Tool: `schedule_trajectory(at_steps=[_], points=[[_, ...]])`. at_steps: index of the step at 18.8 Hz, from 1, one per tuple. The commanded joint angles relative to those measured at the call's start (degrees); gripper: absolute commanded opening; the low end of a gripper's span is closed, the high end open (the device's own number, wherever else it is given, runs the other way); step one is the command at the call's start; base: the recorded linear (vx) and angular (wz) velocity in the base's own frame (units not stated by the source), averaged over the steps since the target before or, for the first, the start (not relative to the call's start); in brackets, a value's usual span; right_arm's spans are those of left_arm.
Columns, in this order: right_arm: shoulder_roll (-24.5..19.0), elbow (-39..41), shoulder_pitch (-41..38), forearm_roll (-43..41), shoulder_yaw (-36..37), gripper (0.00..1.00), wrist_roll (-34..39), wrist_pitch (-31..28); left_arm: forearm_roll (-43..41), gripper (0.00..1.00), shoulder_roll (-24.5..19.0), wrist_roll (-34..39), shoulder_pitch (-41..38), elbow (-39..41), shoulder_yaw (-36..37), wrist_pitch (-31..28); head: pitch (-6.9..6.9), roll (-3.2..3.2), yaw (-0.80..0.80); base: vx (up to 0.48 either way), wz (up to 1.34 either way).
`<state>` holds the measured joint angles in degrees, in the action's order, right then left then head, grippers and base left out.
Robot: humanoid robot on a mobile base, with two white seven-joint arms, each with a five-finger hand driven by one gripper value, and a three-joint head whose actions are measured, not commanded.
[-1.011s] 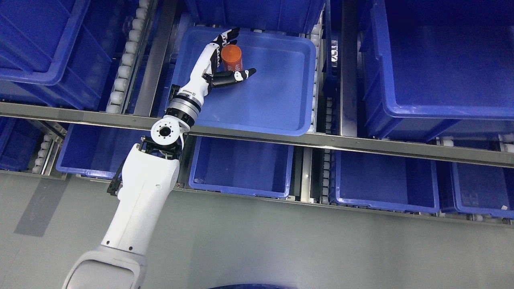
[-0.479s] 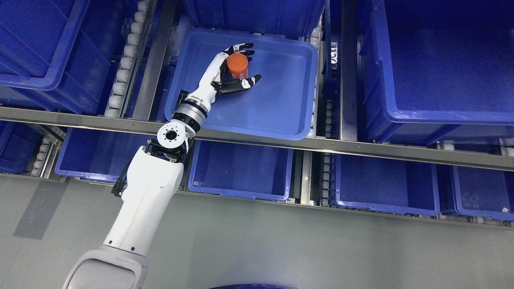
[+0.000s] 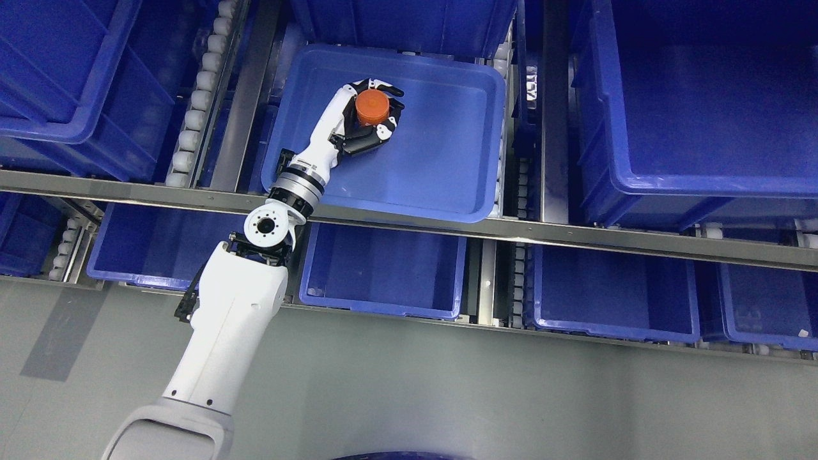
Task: Grab orange capacitor from left shelf to right desk
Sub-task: 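Close the left hand around the orange capacitor, then lift the capacitor out of the bin with the left hand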
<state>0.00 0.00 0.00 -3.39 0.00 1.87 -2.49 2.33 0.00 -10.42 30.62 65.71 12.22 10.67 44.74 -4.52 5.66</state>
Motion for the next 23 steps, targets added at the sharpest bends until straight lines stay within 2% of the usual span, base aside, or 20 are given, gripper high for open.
schedule_trajectory(at_steps=[1, 3, 6, 9, 16, 23], points=[[1.0, 1.93, 0.09, 3.39, 0.62, 1.0, -0.02, 0.03, 1.88, 0.0, -1.0, 0.05, -0.38, 5.79, -3.96, 2.42, 0.0, 0.0, 0.0, 0.0, 0.0], [1.0, 1.93, 0.09, 3.39, 0.62, 1.0, -0.02, 0.03, 5.3, 0.0, -1.0, 0.23, -0.56, 13.87, -4.57, 2.43, 0.0, 0.0, 0.0, 0.0, 0.0], [1.0, 1.93, 0.09, 3.39, 0.62, 1.0, -0.02, 0.03, 5.67, 0.01, -1.0, 0.41, -2.75, 20.23, -6.15, 4.96, 0.0, 0.0, 0.0, 0.0, 0.0], [1.0, 1.93, 0.09, 3.39, 0.62, 1.0, -0.02, 0.03, 5.67, 0.01, -1.0, 0.58, -5.47, 21.65, -6.33, 9.62, 0.0, 0.0, 0.0, -0.017, 0.0], [1.0, 1.93, 0.09, 3.39, 0.62, 1.0, -0.02, 0.03, 5.67, 0.01, -1.0, 0.49, -11.8, 25.51, -6.51, 10.33, 0.0, 0.0, 0.0, -0.059, -0.1], [1.0, 1.93, 0.09, 3.39, 0.62, 1.0, -0.02, 0.03, 5.67, 0.02, -1.0, 0.49, -12.86, 26.84, -7.3, 10.6, 0.0, 0.0, 0.0, -0.182, -0.32]])
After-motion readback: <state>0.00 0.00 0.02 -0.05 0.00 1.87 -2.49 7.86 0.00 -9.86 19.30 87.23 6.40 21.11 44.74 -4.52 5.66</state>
